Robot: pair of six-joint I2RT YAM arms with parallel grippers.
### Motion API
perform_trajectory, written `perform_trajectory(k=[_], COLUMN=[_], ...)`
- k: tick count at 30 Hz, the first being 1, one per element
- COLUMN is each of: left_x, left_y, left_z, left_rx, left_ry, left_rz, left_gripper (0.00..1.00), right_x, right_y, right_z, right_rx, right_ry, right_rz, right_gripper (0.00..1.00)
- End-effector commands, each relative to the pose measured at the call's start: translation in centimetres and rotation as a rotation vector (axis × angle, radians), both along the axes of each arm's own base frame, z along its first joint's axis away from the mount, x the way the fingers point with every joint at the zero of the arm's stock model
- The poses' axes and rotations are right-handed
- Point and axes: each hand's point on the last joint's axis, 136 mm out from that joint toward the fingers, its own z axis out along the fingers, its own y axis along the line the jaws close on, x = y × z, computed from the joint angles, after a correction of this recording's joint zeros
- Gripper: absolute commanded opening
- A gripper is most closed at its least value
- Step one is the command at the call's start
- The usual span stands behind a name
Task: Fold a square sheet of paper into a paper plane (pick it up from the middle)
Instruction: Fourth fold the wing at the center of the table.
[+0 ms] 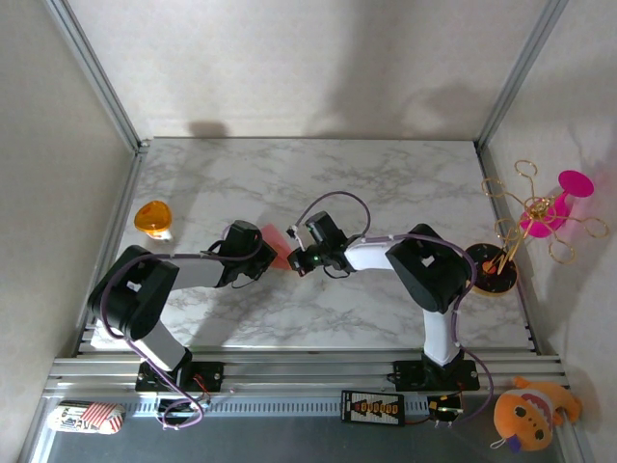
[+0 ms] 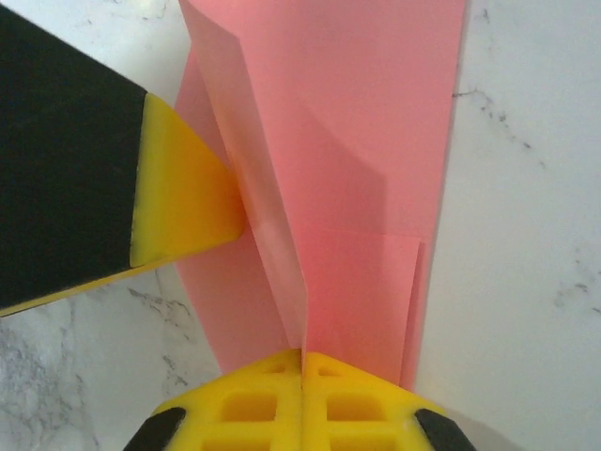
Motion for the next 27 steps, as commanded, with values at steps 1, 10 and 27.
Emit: perform_trajectory(k=[1, 10, 27], left_x=[-0.2, 0.6, 2.4], left_y=[0.8, -0.5, -5.1], left_z=[-0.9, -0.1, 1.6], left_rx=[0.049, 0.026, -0.036], left_ry=[0.006, -0.038, -0.119], left_rz=[0.004, -0.061, -0.188], left_gripper=[0.09, 0.14, 0.17], right_x=[-1.6, -0.3, 1.8], right_y=[-1.0, -1.6, -5.8], right_z=[-2.1, -0.9, 0.6], right_rx=[-0.041, 0.018, 0.052], right_ry=[0.151, 0.240, 0.234], right_rz=[-0.001, -0.088, -0.432], right_gripper=[0.05, 0.03, 0.03])
